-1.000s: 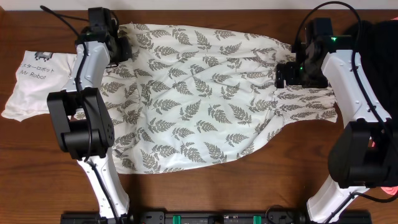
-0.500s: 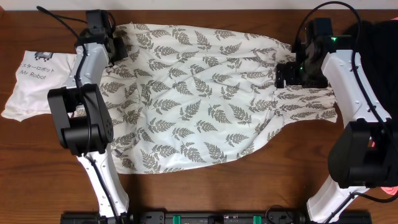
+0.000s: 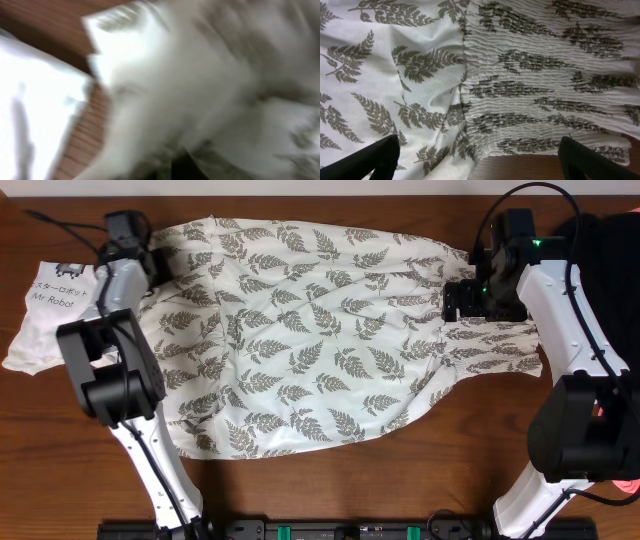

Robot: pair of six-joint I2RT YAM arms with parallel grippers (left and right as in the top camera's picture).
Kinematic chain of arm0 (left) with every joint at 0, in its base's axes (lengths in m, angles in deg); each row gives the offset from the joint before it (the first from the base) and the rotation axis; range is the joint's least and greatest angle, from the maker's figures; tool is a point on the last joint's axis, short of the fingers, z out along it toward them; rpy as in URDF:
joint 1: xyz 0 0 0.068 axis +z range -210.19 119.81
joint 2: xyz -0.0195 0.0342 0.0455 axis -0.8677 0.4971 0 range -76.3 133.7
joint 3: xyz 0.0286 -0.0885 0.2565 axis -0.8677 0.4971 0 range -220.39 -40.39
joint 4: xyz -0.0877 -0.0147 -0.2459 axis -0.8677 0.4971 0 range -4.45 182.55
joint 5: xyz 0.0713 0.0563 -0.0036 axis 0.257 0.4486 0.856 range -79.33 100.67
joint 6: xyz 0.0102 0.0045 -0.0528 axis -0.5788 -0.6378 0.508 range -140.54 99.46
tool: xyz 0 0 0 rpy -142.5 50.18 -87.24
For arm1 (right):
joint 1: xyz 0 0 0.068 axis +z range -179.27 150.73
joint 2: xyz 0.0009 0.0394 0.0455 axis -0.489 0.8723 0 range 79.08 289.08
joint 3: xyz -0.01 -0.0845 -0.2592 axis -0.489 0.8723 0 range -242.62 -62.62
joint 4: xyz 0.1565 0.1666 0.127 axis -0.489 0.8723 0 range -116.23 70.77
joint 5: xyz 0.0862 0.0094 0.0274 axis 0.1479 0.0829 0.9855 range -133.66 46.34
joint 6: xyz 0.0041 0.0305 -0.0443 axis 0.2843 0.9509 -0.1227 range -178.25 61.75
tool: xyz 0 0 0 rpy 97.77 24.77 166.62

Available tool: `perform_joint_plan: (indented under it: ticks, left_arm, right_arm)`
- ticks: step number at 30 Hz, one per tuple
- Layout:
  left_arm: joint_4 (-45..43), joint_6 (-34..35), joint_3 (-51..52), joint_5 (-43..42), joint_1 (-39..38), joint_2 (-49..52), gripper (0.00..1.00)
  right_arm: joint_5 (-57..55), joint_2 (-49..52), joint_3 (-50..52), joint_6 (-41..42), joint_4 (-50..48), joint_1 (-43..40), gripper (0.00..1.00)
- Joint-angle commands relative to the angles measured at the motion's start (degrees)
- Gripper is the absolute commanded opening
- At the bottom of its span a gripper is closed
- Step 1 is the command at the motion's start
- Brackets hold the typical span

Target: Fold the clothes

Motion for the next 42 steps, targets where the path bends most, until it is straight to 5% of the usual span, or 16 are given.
perform_joint_plan:
  ticks: [1, 13, 16, 20, 29, 42]
  left_arm:
    - [-2.9, -4.4, -0.1, 1.4, 1.5, -0.3, 0.13]
    - [-14.1, -8.0, -1.7, 1.4, 0.6, -1.0, 0.30]
    - [-13.7, -7.9, -2.3, 1.4, 0.1, -1.6, 0.52]
    - [-10.4, -2.9, -2.4, 1.3, -0.8, -5.6, 0.56]
    - [13.8, 9.9, -2.4, -11.4, -4.6, -25.5, 0.98]
    - [48.6, 19.1, -2.3, -11.4, -6.8, -39.9, 0.98]
  right_arm:
    - [-0.1, 0.1, 0.2, -0.9, 0.0, 0.0, 0.99]
    - [-0.1, 0.1, 0.2, -0.9, 0.0, 0.0, 0.99]
    - [-0.1, 0.1, 0.2, -0.9, 0.0, 0.0, 0.99]
    - [-0.1, 0.1, 0.2, -0.9, 0.0, 0.0, 0.99]
    - [-0.1, 0.1, 0.2, -0.9, 0.0, 0.0, 0.99]
    - [-3.6, 0.1, 0.2, -3.0, -0.8, 0.0, 0.99]
